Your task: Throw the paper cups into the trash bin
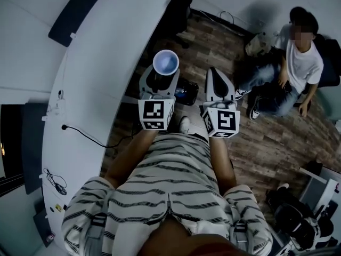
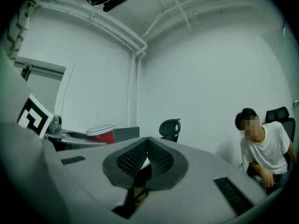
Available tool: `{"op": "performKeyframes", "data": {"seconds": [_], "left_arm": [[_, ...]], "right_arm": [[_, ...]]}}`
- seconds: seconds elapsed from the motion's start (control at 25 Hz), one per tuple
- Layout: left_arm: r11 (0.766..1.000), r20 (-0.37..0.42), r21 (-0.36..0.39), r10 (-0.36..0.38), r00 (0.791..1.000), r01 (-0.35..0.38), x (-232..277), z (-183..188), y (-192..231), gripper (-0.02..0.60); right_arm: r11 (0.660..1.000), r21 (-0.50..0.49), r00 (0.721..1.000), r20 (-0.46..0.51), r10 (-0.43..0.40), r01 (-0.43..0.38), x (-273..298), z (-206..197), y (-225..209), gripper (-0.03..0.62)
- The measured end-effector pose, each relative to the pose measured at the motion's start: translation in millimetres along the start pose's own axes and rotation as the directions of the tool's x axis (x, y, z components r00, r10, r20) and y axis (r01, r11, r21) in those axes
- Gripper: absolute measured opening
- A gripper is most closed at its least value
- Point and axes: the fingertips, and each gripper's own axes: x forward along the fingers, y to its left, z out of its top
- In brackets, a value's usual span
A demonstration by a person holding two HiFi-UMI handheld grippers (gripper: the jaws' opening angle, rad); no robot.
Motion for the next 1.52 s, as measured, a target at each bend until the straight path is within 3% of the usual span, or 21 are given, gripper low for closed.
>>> {"op": "performKeyframes", "data": {"seconds": [0.52, 1.0, 1.52], "left_arm": [[0.995, -0.099, -0.013, -0.099, 0.990, 0.098, 9.9, -33.7, -31.2, 0.278], [0.983, -0.221, -0.059, -0.184, 0.958, 0.175, 38.6, -94.7, -51.0, 0.278], [0.981, -0.341, -0.114, -0.188, 0.921, 0.158, 66.5, -167.9, -50.8, 0.279]], "right_arm": [[0.999, 0.026, 0.996, -0.071, -0.045, 0.047, -13.4, -26.5, -11.2, 0.009], [0.994, 0.075, 0.980, -0.190, -0.068, 0.083, -13.6, -87.3, -29.4, 0.009], [0.988, 0.109, 0.954, -0.289, -0.075, 0.111, -3.3, -153.2, -46.8, 0.009]]}}
